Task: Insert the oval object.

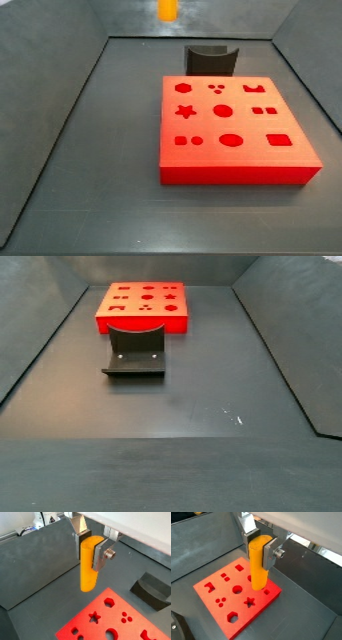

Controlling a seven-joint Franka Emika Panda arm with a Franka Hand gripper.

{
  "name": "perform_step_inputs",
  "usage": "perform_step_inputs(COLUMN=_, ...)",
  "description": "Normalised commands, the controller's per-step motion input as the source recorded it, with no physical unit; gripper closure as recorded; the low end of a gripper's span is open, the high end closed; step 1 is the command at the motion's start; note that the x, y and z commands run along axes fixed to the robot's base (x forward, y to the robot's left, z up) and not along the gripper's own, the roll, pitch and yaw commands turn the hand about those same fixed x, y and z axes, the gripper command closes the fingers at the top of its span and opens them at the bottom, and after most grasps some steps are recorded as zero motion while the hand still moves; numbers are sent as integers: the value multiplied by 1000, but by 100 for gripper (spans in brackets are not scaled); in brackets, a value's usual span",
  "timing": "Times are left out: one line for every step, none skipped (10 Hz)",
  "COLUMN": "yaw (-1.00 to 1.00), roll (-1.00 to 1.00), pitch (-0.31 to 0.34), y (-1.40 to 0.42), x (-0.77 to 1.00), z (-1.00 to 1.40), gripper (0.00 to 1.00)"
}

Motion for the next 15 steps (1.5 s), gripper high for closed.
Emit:
perform_step_inputs(yaw=0, roll=-14, pitch=-10, y=0, x=0, z=0, gripper=100)
perform_step_inputs(yaw=0, roll=0, pitch=-16, y=0, x=0, z=-6, gripper=100)
perform_step_inputs(yaw=0, roll=0, pitch=0, y=-117, x=14, z=-143, gripper=100)
perform_step_inputs(yaw=0, roll=0, pitch=0, y=-251, x=269, z=-123, gripper=100)
perform_step_inputs(yaw=0, roll=0, pitch=0, y=-274, x=349, z=-146, gripper=100)
perform_step_inputs(yaw=-166, roll=0, pitch=0, y=-291, x=563, z=-169, gripper=100)
perform_step_inputs(yaw=-249, roll=0, pitch=-9, y=-320, x=734, z=-229, gripper=100)
perform_step_inputs(yaw=-243, roll=57, pitch=0, y=-331, x=811, z=-271, gripper=100)
perform_step_inputs(yaw=-246, roll=116, pitch=0, y=-289, x=806, z=-337, gripper=100)
perform_step_inputs(yaw=-337, roll=200, pitch=-21, y=-349, x=677, z=-411, gripper=100)
perform_step_inputs(yaw=-574, roll=249, pitch=-97, y=-400, x=414, z=-489, gripper=100)
perform_step_inputs(yaw=-774, roll=211, pitch=-116, y=-383, x=166, z=-397, gripper=100)
perform_step_inputs(yaw=-780, roll=210, pitch=-116, y=-380, x=166, z=-389, gripper=100)
perform_step_inputs(yaw=-811, roll=184, pitch=-104, y=-340, x=154, z=-346, gripper=100)
perform_step_inputs(yaw=-923, roll=121, pitch=-66, y=-183, x=86, z=-291, gripper=100)
